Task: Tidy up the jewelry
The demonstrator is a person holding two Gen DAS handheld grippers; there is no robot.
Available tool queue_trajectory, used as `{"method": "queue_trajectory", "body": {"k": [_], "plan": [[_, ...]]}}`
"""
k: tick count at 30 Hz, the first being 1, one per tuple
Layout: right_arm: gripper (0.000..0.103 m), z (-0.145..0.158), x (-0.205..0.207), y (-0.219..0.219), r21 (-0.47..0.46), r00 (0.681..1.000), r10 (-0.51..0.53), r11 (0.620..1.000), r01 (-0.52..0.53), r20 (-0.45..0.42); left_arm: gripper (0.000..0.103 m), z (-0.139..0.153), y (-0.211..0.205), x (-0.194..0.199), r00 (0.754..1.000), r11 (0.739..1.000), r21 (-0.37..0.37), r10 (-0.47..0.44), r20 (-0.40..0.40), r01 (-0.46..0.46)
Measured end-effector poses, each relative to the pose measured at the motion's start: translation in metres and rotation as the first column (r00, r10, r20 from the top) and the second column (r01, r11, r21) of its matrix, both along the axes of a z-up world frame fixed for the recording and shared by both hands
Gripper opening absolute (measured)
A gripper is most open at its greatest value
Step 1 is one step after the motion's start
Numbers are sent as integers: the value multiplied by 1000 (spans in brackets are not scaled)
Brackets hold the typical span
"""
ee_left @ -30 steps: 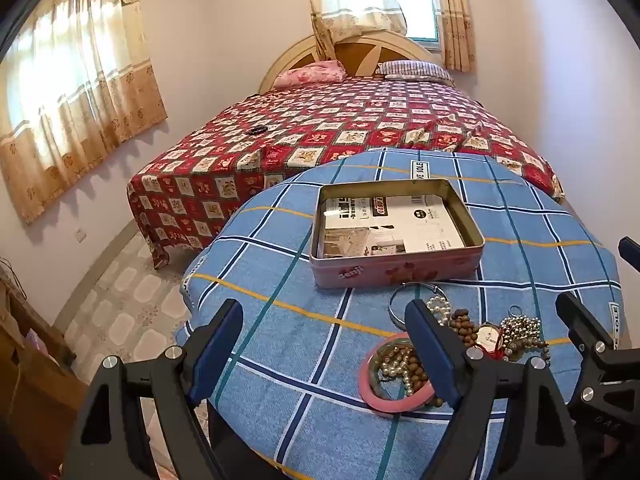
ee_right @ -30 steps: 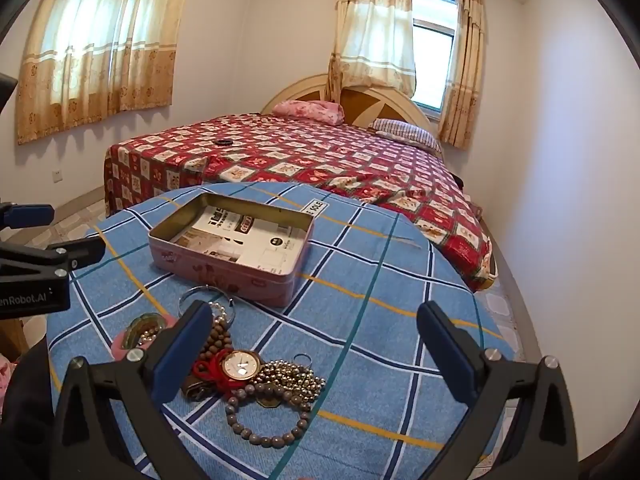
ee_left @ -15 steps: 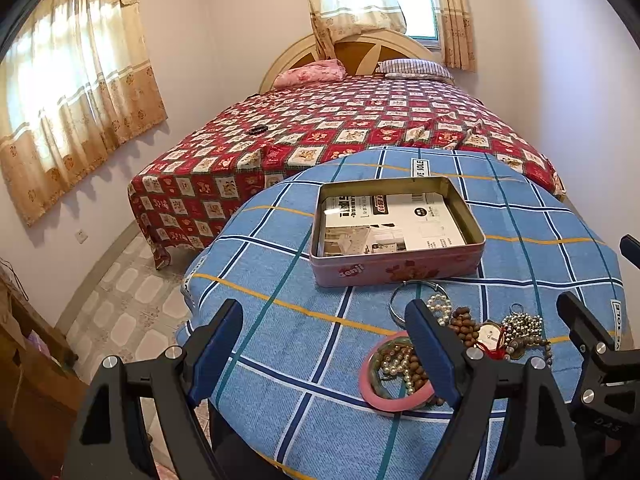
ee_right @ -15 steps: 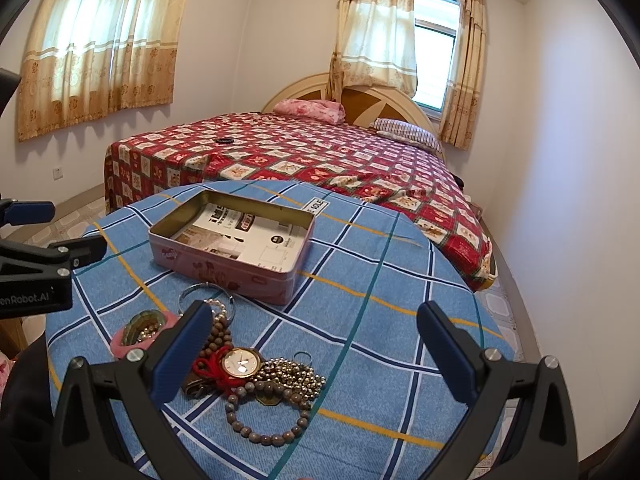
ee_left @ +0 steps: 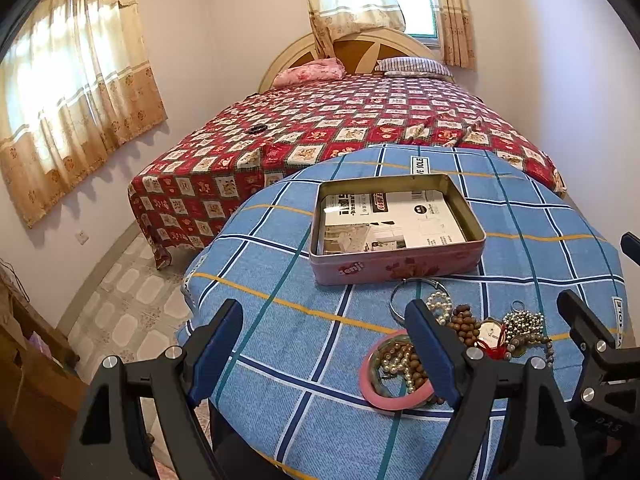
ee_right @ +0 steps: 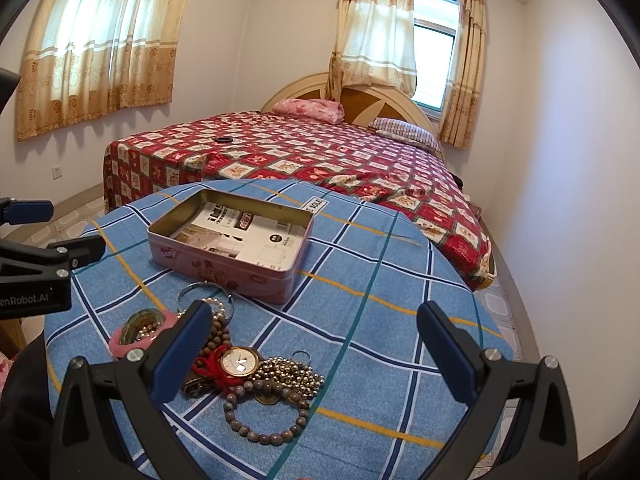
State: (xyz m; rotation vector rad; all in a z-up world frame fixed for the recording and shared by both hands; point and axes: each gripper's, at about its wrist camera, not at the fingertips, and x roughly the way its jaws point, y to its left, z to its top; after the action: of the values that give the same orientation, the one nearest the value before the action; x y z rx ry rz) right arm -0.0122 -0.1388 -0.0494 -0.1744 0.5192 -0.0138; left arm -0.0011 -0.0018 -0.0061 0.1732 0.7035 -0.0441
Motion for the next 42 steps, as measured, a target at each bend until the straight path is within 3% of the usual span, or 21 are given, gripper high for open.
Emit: {"method": "queue_trajectory", "body": {"k": [32,42], "plan": [[103,-2,1,-3,-2,1000,-3,1000,3,-7,84,-3,-2,-1,1000,1000,2,-2,-4,2],[103,-11,4,-6,-4,999,-5,1000,5,-31,84,-21,-4,4,999,1000,14,-5,-38,5]]}}
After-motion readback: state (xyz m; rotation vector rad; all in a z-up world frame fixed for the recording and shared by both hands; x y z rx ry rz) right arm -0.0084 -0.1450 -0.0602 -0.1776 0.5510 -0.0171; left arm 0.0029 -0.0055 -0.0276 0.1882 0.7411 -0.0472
